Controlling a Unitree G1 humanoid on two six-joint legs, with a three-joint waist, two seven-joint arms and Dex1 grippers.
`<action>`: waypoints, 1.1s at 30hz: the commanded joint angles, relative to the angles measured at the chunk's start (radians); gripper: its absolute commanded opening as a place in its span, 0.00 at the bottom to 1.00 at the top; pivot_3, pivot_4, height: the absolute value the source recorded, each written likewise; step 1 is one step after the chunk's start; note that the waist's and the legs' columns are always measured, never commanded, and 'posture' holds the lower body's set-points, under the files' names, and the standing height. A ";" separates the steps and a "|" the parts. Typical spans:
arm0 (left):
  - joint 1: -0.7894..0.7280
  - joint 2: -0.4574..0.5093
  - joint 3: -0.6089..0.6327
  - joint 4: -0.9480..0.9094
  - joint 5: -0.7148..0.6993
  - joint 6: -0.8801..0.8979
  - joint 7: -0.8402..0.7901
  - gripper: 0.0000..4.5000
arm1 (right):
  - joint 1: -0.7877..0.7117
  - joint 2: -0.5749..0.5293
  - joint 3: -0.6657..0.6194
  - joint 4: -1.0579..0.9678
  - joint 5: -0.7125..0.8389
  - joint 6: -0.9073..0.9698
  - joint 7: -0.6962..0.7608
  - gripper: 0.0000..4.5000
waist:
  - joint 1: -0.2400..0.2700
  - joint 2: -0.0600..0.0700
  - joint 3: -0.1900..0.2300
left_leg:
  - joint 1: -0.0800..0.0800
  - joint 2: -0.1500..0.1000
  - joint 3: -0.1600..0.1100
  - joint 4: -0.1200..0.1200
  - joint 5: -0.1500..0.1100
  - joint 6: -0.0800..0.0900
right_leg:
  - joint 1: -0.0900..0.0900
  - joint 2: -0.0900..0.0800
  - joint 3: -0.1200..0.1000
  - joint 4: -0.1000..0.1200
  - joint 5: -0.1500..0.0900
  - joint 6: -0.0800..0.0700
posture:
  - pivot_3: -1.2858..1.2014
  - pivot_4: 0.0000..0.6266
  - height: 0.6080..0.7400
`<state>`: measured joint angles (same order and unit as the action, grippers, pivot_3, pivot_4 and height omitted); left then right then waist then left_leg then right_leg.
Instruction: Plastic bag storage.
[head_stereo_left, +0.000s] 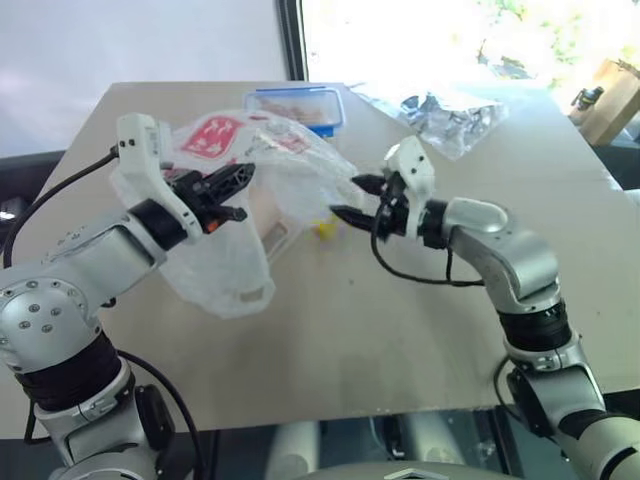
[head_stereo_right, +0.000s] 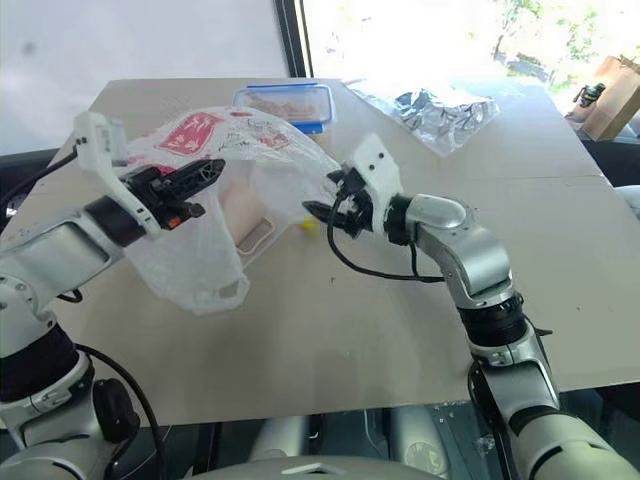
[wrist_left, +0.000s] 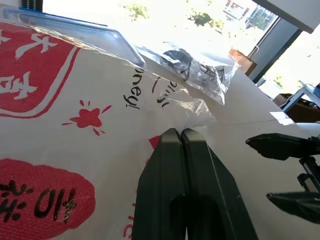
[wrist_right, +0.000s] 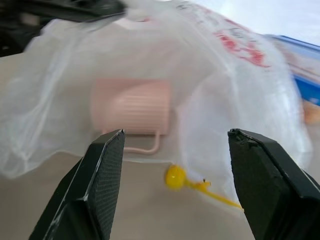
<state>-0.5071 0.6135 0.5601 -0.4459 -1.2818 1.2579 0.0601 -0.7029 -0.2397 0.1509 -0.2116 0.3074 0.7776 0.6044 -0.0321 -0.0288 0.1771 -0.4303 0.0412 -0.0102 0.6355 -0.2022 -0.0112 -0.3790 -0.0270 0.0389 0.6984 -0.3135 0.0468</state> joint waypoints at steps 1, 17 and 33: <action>-0.005 0.039 -0.009 0.003 -0.012 -0.049 -0.012 0.00 | -0.077 0.039 -0.033 0.129 -0.058 -0.014 -0.122 0.73 | -0.003 0.000 0.000 | 0.000 0.000 0.001 0.001 0.000 0.000 | 0.000 0.000 0.001 0.000 0.000 0.000 | 0.52 0.24 1.00; 0.043 0.118 -0.033 -0.009 -0.050 -0.132 0.019 0.00 | 0.042 -0.143 -0.049 -0.030 0.090 0.009 0.125 0.70 | 0.019 0.000 0.000 | -0.005 -0.001 0.002 -0.001 0.001 -0.001 | -0.002 -0.005 0.001 -0.005 0.000 0.000 | 0.52 0.24 1.00; 0.022 0.166 -0.097 0.033 -0.046 -0.153 -0.004 0.00 | 0.261 -0.130 0.171 0.043 -0.093 -0.112 0.010 0.94 | 0.000 0.000 0.000 | -0.002 -0.001 0.003 0.001 0.000 0.000 | 0.000 -0.001 0.003 -0.003 0.000 0.000 | 0.52 0.24 1.00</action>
<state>-0.4704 0.7568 0.4539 -0.3998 -1.3199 1.1260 0.0616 -0.4397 -0.3736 0.3231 -0.1675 0.2255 0.6931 0.6184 -0.0320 -0.0287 0.1774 -0.4327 0.0396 -0.0075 0.6367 -0.2014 -0.0121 -0.3791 -0.0283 0.0415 0.6946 -0.3135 0.0467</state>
